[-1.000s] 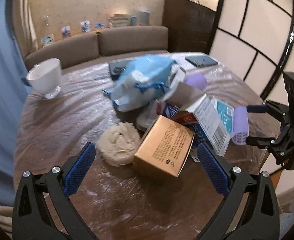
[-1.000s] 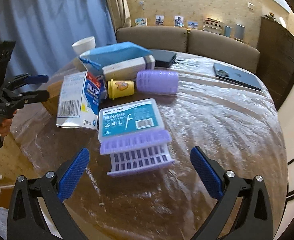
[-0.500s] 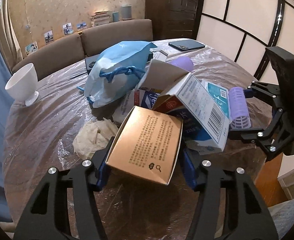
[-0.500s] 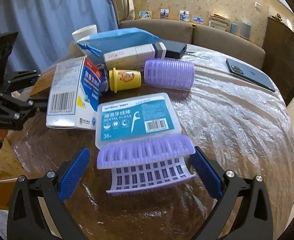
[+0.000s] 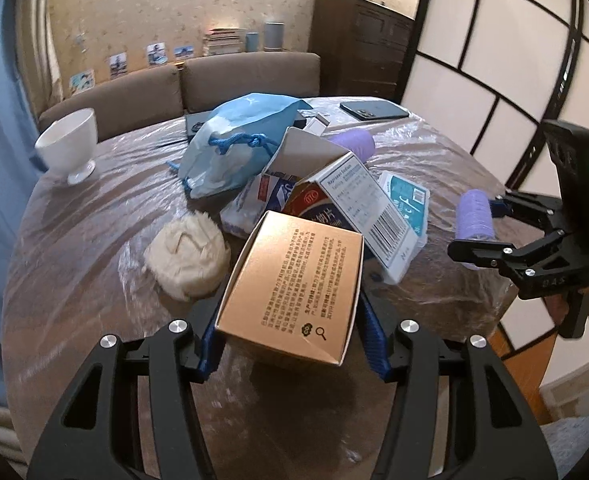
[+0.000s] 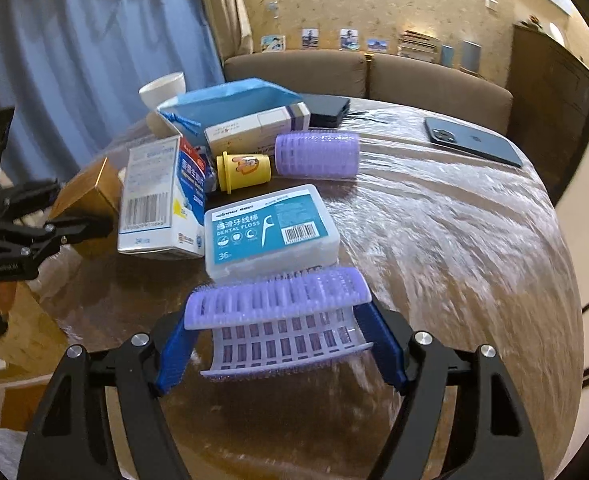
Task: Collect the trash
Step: 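Carry the tan box and purple rack down over the white bin with both tools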
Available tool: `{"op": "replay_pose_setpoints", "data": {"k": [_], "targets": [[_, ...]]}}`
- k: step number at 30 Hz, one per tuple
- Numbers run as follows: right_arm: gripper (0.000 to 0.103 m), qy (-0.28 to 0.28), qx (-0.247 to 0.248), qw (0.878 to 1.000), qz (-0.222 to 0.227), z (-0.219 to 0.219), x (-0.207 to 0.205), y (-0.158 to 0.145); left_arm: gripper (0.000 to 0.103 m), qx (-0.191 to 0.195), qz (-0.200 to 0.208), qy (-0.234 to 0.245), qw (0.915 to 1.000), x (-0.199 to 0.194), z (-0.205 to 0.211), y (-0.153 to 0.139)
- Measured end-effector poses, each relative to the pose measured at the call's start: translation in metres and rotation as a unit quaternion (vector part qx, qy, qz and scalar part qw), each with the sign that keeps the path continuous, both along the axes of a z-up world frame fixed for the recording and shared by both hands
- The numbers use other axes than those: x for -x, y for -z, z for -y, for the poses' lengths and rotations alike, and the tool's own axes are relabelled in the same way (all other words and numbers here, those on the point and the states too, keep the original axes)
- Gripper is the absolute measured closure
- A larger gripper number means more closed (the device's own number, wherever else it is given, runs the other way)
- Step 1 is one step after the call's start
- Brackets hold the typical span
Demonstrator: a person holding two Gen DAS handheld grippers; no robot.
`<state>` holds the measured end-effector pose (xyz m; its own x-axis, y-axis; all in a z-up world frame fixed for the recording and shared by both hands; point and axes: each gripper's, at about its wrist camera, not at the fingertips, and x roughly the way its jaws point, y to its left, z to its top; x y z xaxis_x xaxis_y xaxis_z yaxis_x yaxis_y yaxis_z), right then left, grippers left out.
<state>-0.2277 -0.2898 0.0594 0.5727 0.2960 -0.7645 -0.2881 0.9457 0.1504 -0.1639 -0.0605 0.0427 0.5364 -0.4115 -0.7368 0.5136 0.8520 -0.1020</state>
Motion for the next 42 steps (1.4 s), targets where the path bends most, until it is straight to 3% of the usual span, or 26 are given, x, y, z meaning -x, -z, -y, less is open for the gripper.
{"op": "replay_pose_setpoints", "data": {"k": [8,20,42], "targets": [[0.029,0.017,-0.02,1.0,0.003,-0.004,0.025,-0.012,0.046,0.021,-0.011,-0.05,0.9985,0.024,-0.009,-0.004],[0.029,-0.001,-0.025,1.0,-0.007,-0.016,0.056,-0.01,0.046,0.025,-0.02,-0.076,0.9966,0.052,-0.007,-0.007],[0.029,-0.053,-0.035,0.997,-0.039,-0.042,0.109,0.002,0.046,0.023,-0.03,-0.053,0.9979,0.11,-0.004,-0.006]]}}
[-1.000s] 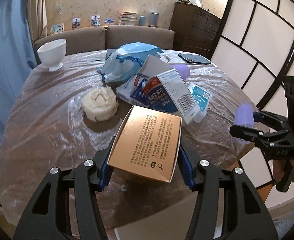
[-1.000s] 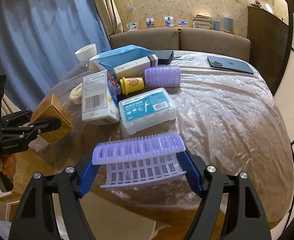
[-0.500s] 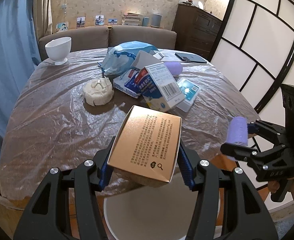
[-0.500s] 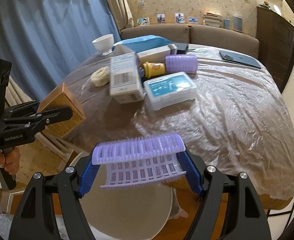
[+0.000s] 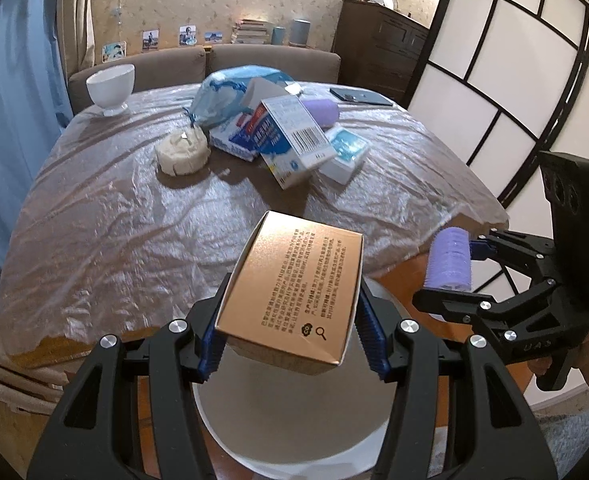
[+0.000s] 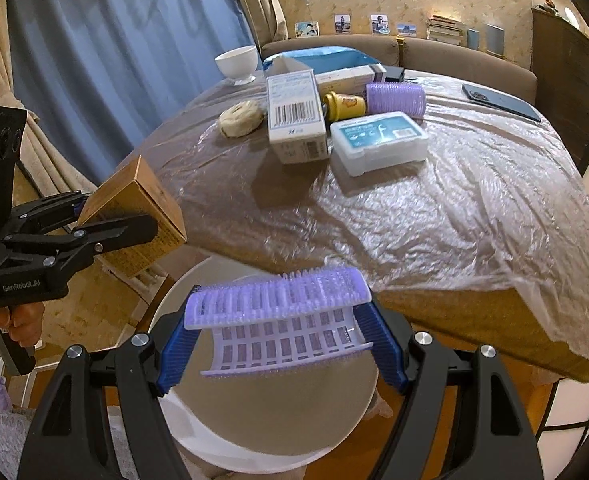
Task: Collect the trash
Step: 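Carry the tan box and purple rack down over the white bin with both tools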
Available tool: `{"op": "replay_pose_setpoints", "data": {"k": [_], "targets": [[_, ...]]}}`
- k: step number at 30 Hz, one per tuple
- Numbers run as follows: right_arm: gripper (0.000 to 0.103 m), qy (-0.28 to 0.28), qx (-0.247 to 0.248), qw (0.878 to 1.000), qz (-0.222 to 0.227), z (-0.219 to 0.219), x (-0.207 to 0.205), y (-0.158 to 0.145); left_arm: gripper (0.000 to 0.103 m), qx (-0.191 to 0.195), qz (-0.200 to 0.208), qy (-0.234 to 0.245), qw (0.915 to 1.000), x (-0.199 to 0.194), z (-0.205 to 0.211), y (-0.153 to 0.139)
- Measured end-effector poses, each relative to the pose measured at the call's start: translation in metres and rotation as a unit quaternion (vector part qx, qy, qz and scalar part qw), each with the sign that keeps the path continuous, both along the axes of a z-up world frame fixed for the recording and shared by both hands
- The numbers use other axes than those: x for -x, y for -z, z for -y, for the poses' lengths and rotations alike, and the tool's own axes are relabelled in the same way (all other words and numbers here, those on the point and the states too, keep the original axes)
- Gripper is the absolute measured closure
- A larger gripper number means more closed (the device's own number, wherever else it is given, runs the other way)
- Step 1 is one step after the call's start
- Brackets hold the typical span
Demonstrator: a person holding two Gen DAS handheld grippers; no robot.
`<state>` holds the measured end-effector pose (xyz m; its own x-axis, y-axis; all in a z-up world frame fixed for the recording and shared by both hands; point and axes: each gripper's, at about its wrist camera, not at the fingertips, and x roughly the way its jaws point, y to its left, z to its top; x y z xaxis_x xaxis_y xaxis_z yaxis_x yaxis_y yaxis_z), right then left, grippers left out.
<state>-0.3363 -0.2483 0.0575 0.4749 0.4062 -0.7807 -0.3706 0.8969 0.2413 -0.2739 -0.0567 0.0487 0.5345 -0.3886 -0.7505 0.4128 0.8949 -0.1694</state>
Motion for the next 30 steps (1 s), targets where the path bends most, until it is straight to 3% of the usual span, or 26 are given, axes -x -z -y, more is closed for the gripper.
{"op": "replay_pose_setpoints", "data": {"k": [30], "targets": [[0.029,-0.023,0.023,0.998,-0.054,-0.021,0.007,0.043,0.046,-0.052,-0.068,0.021,0.9961,0.016,0.002,0.055]]}}
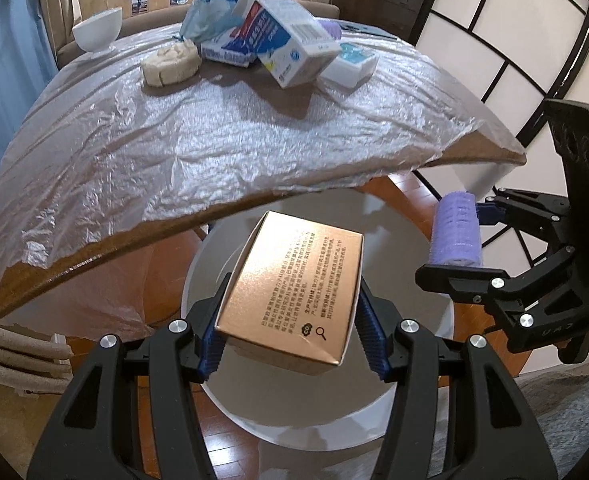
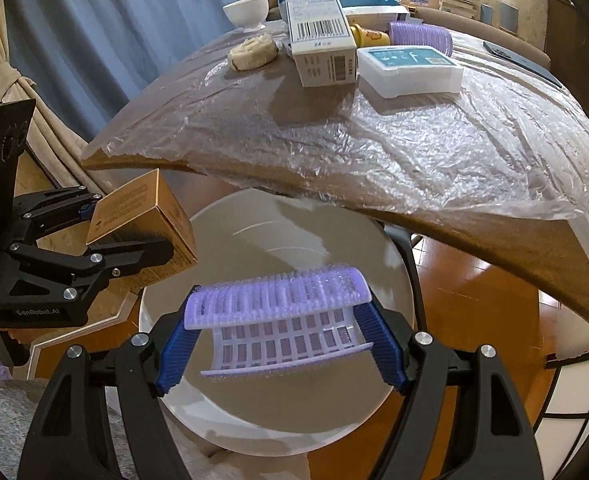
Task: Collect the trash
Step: 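Carry the tan box and purple rack down over the white bin with both tools, then open the left tool over the bin while the right tool releases the purple rack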
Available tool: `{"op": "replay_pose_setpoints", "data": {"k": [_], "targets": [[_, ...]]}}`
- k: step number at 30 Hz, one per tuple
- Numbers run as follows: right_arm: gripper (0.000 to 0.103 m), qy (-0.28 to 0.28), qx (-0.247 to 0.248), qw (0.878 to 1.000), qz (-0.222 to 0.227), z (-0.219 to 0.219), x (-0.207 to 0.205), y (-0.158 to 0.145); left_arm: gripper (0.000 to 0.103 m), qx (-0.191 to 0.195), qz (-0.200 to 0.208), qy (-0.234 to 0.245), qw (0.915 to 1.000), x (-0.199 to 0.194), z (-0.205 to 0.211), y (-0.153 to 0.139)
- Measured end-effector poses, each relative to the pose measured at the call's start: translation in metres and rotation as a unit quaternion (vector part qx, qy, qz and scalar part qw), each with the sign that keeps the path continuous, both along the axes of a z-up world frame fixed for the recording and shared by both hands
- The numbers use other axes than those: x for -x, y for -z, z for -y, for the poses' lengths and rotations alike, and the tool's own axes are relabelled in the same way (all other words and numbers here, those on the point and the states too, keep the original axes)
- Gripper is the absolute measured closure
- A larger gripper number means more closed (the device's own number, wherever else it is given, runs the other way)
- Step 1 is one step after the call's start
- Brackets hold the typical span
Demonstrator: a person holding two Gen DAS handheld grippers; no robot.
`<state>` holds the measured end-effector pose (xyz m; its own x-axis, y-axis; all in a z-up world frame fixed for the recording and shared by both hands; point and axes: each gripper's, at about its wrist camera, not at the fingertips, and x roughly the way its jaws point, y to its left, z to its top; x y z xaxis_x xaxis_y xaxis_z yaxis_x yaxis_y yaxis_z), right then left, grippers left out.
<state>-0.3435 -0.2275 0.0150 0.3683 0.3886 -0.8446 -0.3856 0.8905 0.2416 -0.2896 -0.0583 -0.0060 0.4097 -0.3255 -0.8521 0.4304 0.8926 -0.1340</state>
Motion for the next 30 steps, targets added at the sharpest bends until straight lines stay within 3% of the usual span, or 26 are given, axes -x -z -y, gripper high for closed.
{"op": "replay_pose_setpoints", "data": {"k": [30], "targets": [[0.029,-0.005,0.031,0.999,-0.036,-0.016,-0.019,0.046,0.046,-0.042,-0.038,0.009,0.9984,-0.013,-0.001,0.051]]}}
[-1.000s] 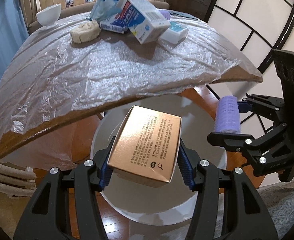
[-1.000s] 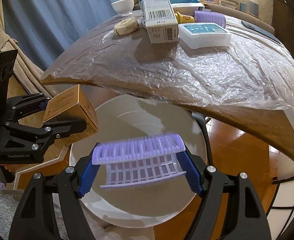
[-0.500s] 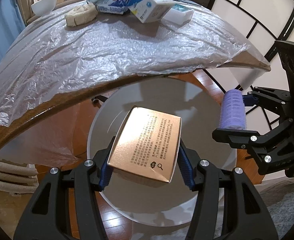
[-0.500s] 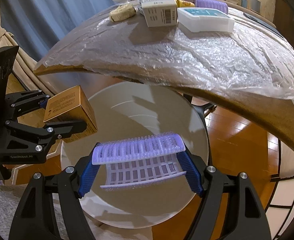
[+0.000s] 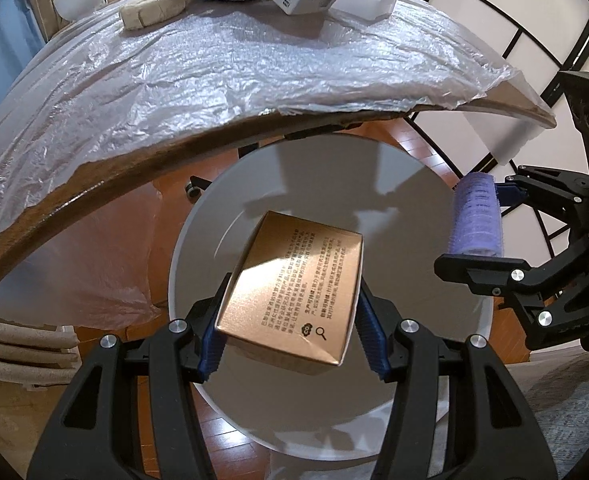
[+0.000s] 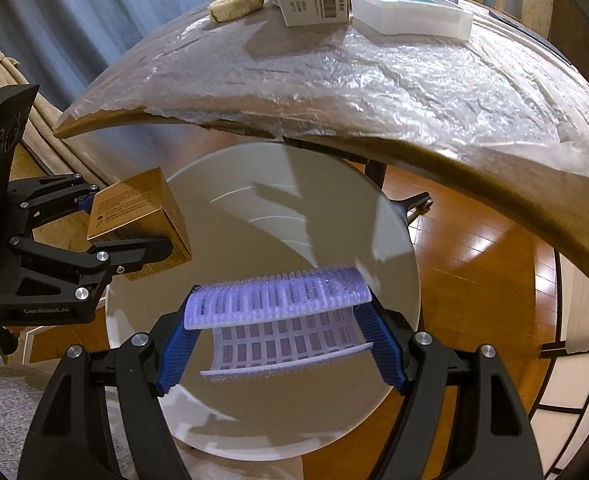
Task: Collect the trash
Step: 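Open the left tool over the bin while the right tool releases the purple rack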
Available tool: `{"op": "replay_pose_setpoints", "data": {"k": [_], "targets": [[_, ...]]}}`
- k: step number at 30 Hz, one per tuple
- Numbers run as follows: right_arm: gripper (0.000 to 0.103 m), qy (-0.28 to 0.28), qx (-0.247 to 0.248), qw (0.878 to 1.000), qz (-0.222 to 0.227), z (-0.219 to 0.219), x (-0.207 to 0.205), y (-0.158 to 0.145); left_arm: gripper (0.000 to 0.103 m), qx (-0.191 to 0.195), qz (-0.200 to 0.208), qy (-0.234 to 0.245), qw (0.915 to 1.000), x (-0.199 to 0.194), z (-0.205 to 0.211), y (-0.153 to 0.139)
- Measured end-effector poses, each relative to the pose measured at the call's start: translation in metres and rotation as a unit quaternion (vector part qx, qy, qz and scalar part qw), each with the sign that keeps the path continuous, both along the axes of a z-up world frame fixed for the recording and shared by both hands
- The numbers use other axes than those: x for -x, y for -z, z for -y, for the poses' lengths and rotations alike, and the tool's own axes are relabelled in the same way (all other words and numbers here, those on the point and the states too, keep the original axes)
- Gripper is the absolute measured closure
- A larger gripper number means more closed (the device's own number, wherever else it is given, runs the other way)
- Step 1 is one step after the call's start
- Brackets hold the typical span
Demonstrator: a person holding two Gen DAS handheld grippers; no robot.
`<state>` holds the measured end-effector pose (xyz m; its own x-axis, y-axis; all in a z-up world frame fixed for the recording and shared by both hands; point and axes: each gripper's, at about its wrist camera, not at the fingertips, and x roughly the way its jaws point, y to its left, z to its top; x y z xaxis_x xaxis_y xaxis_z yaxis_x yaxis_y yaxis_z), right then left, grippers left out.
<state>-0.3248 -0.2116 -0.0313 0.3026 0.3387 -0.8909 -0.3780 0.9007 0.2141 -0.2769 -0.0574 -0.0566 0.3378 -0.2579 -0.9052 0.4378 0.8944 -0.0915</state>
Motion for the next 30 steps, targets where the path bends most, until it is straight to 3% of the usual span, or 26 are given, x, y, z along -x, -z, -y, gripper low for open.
{"op": "replay_pose_setpoints", "data": {"k": [30], "targets": [[0.029,0.003,0.025,1.0,-0.012,-0.003,-0.006,0.027,0.046,-0.025,-0.021,0.015,0.9994,-0.022,0.014,0.056]]}}
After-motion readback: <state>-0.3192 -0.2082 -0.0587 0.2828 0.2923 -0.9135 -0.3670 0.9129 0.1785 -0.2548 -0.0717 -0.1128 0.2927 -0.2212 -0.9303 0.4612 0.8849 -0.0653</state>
